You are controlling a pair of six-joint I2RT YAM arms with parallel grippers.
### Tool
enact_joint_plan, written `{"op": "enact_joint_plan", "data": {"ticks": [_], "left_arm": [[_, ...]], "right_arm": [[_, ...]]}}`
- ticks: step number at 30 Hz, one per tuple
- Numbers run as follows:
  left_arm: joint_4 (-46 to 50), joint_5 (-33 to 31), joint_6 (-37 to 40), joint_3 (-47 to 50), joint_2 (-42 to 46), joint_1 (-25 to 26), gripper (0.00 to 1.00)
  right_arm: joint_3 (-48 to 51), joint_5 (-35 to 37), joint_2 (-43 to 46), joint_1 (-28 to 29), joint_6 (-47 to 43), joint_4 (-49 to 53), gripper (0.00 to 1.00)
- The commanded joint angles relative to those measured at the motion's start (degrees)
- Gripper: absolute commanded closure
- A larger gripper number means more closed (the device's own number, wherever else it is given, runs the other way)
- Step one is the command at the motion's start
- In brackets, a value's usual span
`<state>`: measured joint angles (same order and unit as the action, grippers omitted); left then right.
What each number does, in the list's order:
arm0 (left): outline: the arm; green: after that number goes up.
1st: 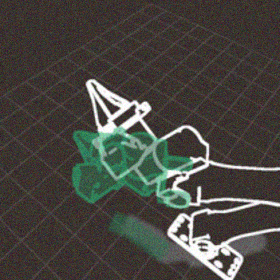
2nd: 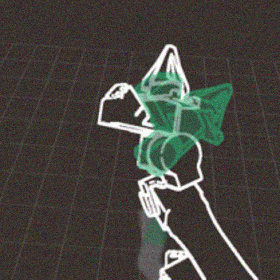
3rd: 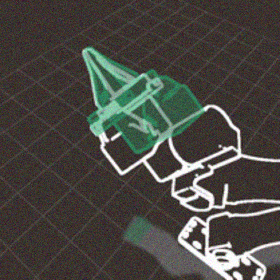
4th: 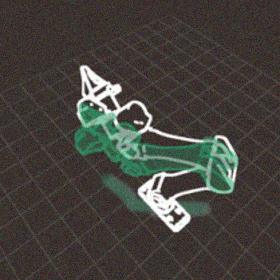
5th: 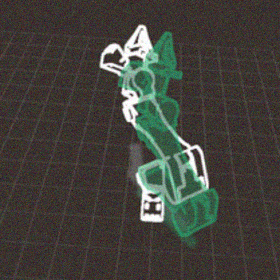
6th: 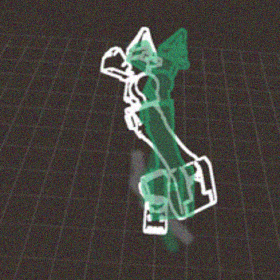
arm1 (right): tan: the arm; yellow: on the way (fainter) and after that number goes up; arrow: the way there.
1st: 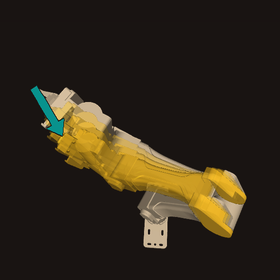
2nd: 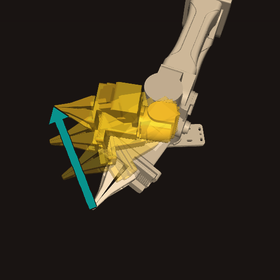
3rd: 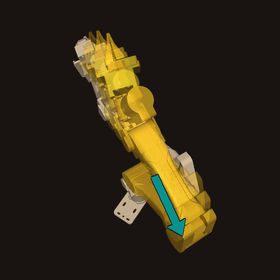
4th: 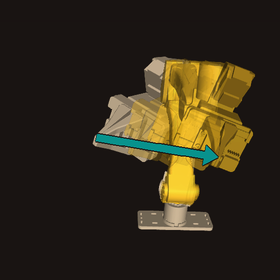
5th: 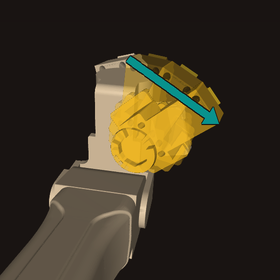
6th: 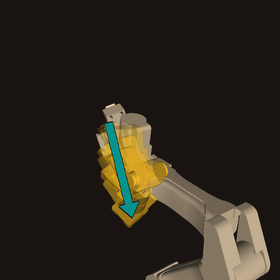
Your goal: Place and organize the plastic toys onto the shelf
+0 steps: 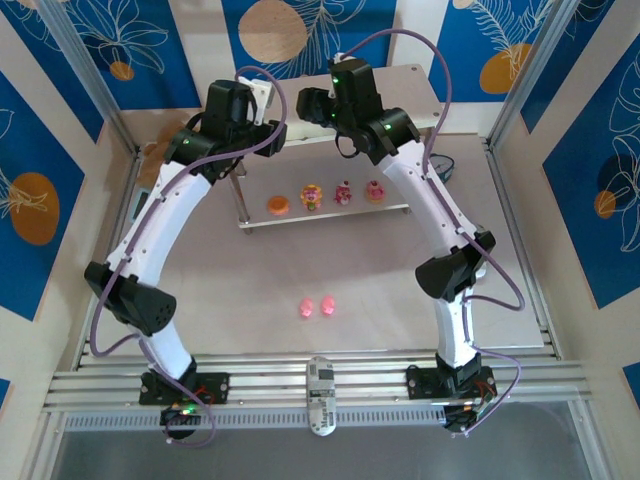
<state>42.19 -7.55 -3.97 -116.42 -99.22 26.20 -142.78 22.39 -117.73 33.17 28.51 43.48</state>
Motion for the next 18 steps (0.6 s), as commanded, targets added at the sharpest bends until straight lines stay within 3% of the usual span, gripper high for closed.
{"op": "enact_joint_plan", "data": {"ticks": [1, 18], "left_arm": [[-1.8, -0.3, 0.7, 0.9, 1.9, -1.0, 0.4], [-2.8, 0.4, 0.3, 2.7, 2.6, -1.8, 0.39]], "right_arm": [[-3.2, -1.5, -1.7, -0.5, 0.6, 1.9, 0.35], [-6.7, -6.3, -4.3, -0.5, 0.6, 2.6, 0.35]]}}
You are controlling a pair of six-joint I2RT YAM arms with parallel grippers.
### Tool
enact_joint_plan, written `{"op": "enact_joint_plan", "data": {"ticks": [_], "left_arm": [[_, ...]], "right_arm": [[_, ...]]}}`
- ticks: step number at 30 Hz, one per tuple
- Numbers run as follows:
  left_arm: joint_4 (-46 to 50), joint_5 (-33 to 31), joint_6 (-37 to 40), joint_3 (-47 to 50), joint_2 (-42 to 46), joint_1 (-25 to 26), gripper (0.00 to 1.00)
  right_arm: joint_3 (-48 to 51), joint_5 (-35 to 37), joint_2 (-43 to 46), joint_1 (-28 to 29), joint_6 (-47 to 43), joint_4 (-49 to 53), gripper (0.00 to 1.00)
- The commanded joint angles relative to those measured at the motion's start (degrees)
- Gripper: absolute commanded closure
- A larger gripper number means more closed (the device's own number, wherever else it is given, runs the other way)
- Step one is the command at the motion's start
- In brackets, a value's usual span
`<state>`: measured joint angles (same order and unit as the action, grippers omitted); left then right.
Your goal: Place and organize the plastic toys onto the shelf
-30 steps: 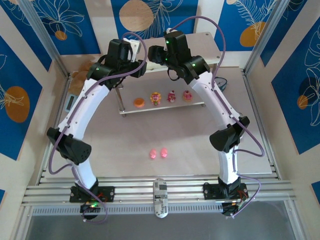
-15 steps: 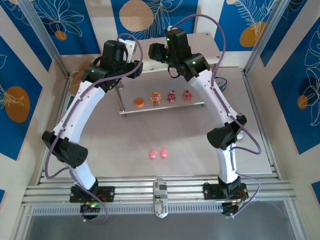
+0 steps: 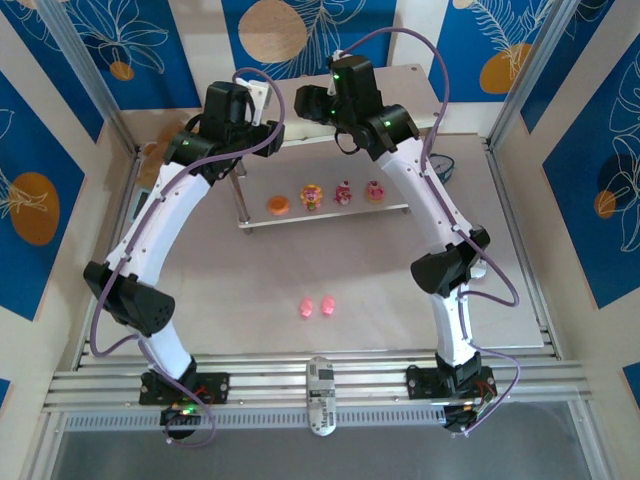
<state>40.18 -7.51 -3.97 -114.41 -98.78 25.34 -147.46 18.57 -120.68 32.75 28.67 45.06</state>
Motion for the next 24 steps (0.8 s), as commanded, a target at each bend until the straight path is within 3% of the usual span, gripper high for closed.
{"op": "enact_joint_plan", "data": {"ticks": [1, 18, 24], "left_arm": [[-0.8, 0.4, 0.4, 0.8, 2.2, -1.0, 0.39], [-1.0, 0.9, 0.2, 1.5, 2.5, -1.2, 0.39], [-1.8, 2.4, -0.6, 1.5, 2.2, -1.2, 0.4]], "right_arm": [[-2.3, -3.1, -1.6, -0.3, 0.6, 1.3, 0.35], [-5.4, -10.8, -3.9, -1.4, -0.3, -0.5, 0.34], [-4.0, -14.4, -0.7, -1.9, -2.1, -4.7, 0.32]]}}
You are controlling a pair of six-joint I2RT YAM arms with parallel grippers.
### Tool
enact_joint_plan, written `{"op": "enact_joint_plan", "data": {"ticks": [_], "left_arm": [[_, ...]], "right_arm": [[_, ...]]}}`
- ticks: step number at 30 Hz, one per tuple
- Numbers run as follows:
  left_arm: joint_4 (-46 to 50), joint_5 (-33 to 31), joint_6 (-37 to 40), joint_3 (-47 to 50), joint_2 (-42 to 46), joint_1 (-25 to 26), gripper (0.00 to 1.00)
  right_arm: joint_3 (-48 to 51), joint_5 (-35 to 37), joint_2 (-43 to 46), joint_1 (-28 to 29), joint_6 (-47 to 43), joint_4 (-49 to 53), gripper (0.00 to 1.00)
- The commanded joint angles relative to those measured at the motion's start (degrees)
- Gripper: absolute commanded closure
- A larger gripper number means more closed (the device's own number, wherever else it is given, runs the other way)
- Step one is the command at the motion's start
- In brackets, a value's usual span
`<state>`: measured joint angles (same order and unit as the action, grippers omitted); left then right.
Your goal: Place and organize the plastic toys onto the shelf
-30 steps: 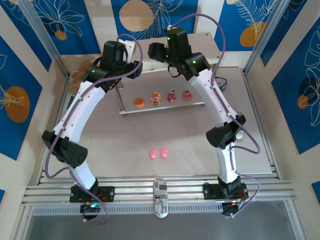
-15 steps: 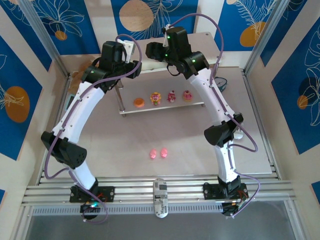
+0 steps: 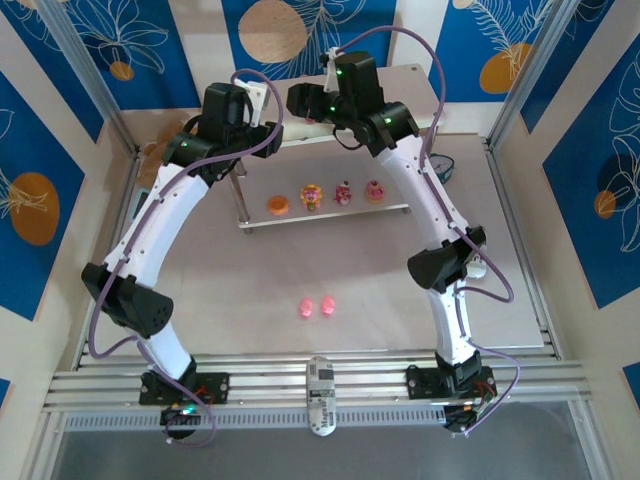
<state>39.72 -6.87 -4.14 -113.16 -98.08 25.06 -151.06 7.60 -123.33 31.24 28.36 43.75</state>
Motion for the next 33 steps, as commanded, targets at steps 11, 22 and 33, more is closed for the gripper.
{"op": "enact_joint_plan", "data": {"ticks": [11, 22, 33], "left_arm": [[-0.7, 4.2, -2.1, -6.5, -4.0, 0.3, 0.44], [1.4, 6.6, -4.4, -13.0, -10.5, 1.0, 0.45], [4.9, 6.3, -4.6, -20.5, -16.2, 3.1, 0.46]], "right_arm": [[22.3, -0.2, 24.9, -3.9, -4.2, -16.1, 0.32], [44.3, -1.6, 43.7, -15.0, -1.1, -17.5, 0.31], [52.1, -3.8, 48.5, -18.2, 0.2, -19.2, 0.31]]}}
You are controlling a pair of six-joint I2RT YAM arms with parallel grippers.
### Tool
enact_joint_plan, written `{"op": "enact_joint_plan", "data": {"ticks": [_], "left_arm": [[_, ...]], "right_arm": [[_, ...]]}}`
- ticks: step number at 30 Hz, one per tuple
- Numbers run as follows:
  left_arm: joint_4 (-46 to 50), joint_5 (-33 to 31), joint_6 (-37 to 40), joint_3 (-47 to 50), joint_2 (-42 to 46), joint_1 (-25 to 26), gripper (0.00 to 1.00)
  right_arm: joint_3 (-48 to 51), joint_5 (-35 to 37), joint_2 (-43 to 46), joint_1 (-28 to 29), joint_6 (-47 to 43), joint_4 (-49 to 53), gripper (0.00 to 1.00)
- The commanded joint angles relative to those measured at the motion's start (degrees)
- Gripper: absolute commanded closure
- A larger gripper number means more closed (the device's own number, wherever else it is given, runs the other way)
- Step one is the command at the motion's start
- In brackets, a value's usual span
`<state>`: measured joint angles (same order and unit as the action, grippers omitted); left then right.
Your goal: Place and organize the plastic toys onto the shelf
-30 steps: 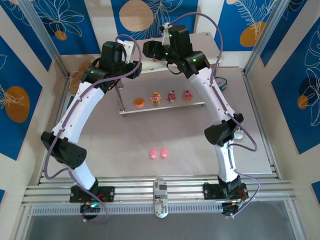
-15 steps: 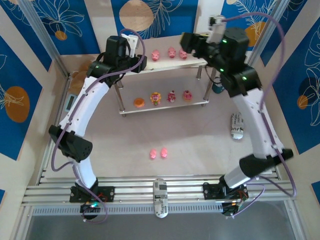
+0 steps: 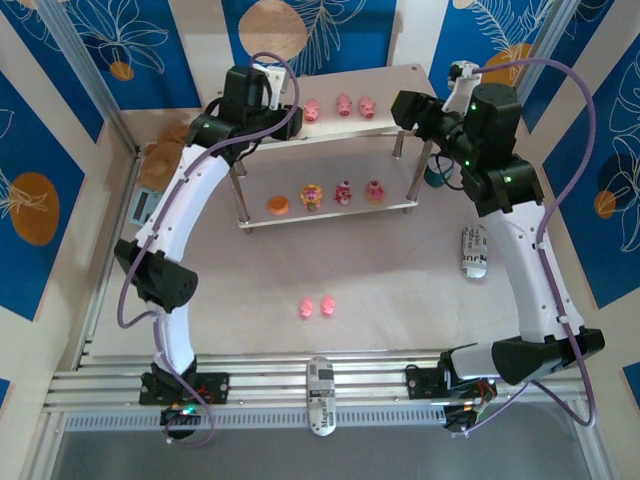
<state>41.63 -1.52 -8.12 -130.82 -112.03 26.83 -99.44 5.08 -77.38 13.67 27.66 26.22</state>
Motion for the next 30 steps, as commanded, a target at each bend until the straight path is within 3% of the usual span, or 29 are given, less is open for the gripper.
{"op": "enact_joint_plan", "data": {"ticks": [1, 18, 24, 30], "left_arm": [[3.3, 0.9, -0.6, -3.7, -2.9, 1.6, 0.46], [3.2, 0.8, -1.9, -8.2, -7.2, 3.2, 0.46], [5.1, -2.5, -0.7, -8.0, -5.9, 3.2, 0.45], [-1.3, -11.0, 1.7, 5.1, 5.0, 3.1, 0.39]], "right_arm": [[0.6, -1.5, 2.5, -1.0, 0.9, -1.4, 0.31], [4.0, -4.0, 4.9, -4.7, 1.6, -1.8, 0.31], [4.1, -3.5, 5.6, -5.0, 0.5, -0.3, 0.31], [6.0, -1.4, 8.9, -5.1, -2.4, 5.3, 0.31]]}}
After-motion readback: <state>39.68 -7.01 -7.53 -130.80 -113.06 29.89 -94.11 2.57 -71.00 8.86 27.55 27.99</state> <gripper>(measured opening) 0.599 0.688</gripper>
